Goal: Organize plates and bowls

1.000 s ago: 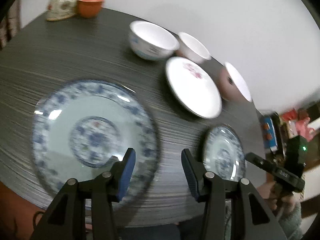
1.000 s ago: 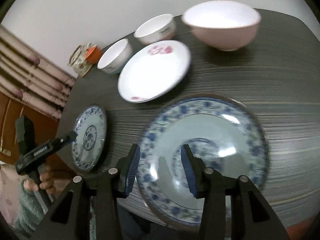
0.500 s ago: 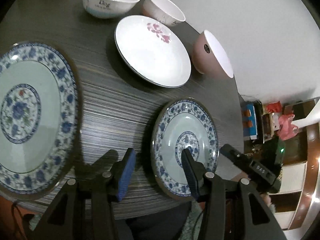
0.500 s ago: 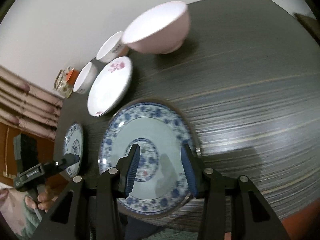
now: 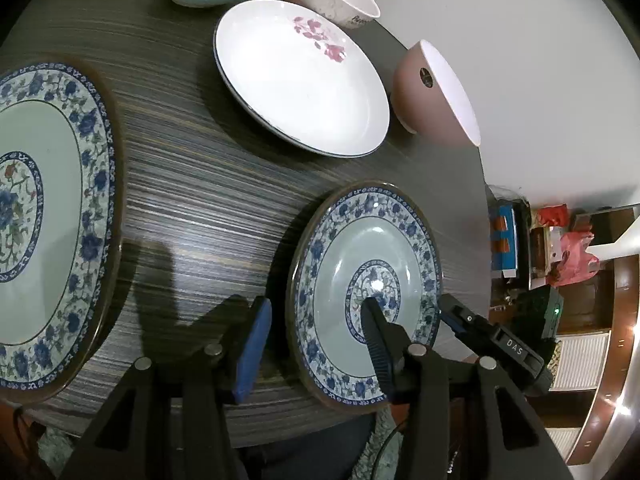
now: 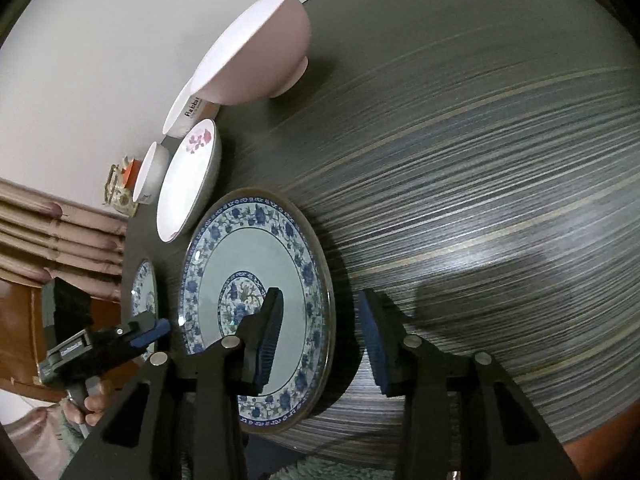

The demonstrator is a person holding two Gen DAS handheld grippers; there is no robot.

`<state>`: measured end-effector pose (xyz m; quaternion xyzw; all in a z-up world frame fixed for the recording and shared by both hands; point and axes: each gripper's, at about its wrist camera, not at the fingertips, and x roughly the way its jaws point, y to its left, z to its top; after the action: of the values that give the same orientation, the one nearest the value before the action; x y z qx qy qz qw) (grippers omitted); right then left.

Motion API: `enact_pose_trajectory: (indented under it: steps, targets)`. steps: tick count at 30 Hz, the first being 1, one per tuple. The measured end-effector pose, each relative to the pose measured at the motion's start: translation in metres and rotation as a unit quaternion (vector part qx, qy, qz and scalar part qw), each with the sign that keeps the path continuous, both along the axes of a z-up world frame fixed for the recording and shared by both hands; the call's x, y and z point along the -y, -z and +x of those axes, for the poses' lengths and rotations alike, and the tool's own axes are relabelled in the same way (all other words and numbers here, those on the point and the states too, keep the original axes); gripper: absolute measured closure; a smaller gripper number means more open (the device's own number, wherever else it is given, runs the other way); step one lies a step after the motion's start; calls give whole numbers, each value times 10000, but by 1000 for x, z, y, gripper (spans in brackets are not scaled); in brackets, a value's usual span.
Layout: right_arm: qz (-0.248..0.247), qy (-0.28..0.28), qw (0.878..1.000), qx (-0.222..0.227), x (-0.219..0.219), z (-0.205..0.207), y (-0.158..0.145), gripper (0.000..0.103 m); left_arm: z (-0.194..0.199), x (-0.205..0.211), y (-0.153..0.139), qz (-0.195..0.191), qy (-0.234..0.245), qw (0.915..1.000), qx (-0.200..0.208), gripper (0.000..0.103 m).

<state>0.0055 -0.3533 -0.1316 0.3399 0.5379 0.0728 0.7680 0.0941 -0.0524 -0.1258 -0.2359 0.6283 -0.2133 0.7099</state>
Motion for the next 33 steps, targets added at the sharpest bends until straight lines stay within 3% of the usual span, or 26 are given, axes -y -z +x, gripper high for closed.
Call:
enact_pose_trajectory:
  steps: [6,10,17,19,27,33]
  targets:
    - [134,-31,9999,-34,-2,2,7,76,4,5,6,96,58,9999,-19,57]
    - [165,-63,9998,-19,-5,4,8,79,6,9,12,137,99,9998,-95,69]
    - [176,-80,9998,-39,-5,6,11,81,9,15,19,226,114,9996,-141,73]
    - [156,-134,9998,-26,-7,7,12,81,9,15,21,172,111,9997,-157,79]
    - [11,-176,9998,-11,-7,9,11,90,8,17,22,302,186,9993,-67,86]
    - [-152,-233,9996,16,-11,7,8,90,5,15,20,373,214,9991,12,87]
